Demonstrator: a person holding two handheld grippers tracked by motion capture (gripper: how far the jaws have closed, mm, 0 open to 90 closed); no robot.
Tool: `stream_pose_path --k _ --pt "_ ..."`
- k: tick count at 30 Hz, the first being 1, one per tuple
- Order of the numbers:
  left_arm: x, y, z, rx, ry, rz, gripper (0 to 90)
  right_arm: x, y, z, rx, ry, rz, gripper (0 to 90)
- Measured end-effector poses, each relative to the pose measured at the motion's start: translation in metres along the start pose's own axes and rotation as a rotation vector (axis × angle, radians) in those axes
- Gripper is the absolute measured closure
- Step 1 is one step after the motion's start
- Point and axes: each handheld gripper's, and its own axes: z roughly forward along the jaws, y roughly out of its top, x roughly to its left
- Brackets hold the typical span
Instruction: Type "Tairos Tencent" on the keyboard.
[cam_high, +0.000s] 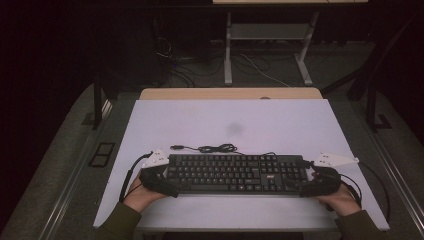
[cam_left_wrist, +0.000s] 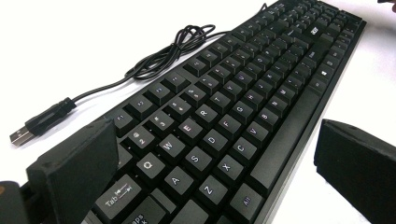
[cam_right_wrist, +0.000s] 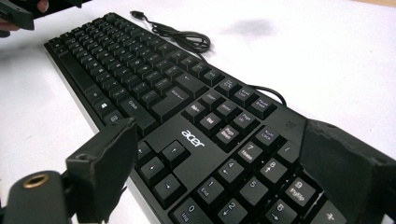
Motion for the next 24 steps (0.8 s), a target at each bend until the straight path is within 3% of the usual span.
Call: stream_pose_path --k 24 --pt "-0.0011 -0.0004 -0.0009 -0.001 -0.002 0.002 0.0 0.0033 0.0085 0.0054 -0.01 0.017 -0.004 11.3"
